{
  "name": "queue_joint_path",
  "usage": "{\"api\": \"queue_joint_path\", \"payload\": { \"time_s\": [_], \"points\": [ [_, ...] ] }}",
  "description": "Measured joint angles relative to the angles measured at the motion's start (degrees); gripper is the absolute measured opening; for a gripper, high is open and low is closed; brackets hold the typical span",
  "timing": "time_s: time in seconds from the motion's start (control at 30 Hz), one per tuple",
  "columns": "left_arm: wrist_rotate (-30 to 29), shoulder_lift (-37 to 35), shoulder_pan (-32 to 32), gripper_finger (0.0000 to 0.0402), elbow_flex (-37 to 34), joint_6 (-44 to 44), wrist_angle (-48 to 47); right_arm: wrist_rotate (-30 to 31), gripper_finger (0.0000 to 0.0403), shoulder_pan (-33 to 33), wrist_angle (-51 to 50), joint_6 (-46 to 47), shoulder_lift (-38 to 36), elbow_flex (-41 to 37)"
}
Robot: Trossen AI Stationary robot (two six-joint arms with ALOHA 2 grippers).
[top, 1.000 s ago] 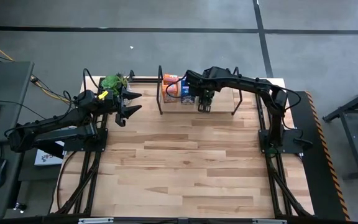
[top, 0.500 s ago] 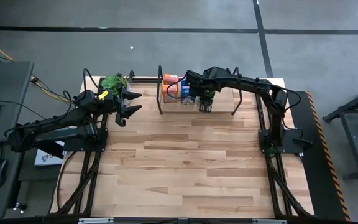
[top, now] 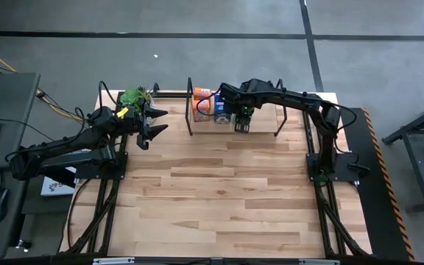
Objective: Stack cereal on shelf
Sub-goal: Put the green cereal box on the shelf aligned with the other green cereal box
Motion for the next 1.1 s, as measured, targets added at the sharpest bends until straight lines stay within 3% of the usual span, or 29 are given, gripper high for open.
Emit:
{"api": "queue_joint_path", "payload": {
  "time_s": [0.27, 0.73, 1.1],
  "points": [
    [0.0, 0.0, -0.01, 0.0241, 0.0, 0.0, -0.04, 2.12, 0.019, 0.0, -0.85, -0.29, 0.0, 0.0],
    [0.0, 0.0, 0.0, 0.0241, 0.0, 0.04, -0.03, 4.01, 0.0193, 0.0, -1.55, -1.53, 0.0, 0.26],
    [0.0, 0.01, 0.0, 0.0241, 0.0, 0.04, 0.0, 3.99, 0.0193, 0.0, -2.53, -1.03, -0.04, 6.52]
  ]
}}
